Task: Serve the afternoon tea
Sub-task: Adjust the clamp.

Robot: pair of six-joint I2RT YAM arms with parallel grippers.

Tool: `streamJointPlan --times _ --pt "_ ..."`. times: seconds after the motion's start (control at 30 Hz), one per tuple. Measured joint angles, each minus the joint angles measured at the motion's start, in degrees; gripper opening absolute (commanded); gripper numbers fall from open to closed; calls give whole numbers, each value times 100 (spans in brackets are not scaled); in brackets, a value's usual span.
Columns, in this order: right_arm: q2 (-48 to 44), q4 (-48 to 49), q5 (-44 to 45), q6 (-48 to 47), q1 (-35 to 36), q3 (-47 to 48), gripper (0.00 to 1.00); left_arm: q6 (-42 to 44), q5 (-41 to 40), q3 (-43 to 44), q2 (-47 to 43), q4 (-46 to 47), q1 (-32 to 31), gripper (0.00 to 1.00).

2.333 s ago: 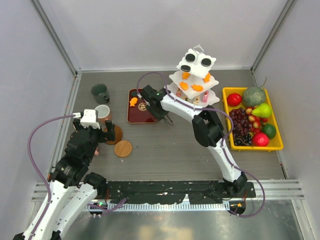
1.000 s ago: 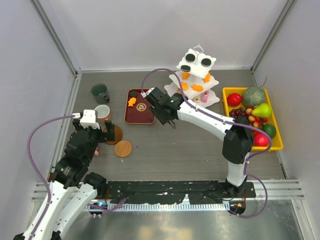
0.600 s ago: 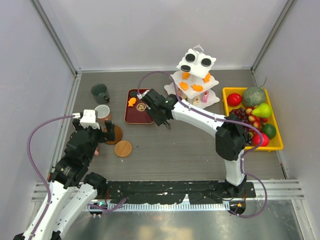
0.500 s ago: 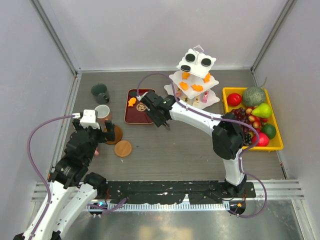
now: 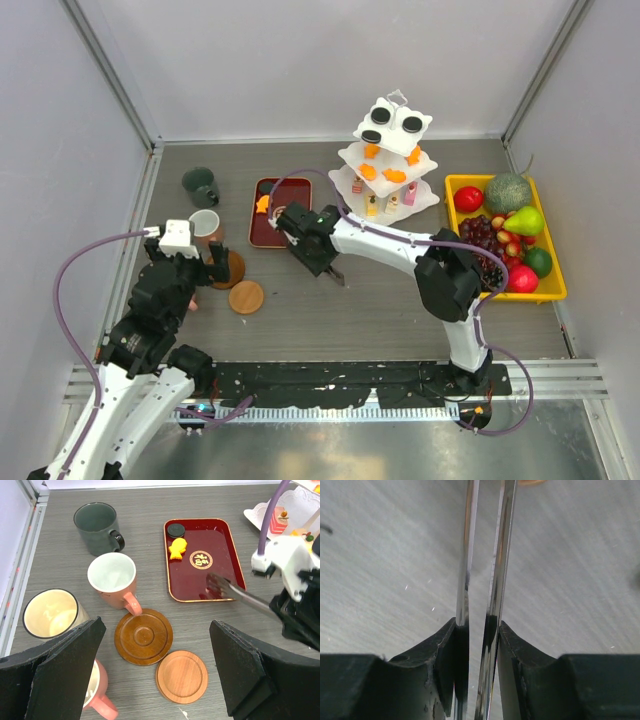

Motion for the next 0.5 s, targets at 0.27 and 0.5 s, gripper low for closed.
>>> streamJointPlan --times 0.27,0.5 --pt "-210 -343 -361 98 164 -678 39 0 0 0 -24 0 0 99" --pt "-671 -511 -479 153 188 -901 39 0 0 0 -26 0 0 99"
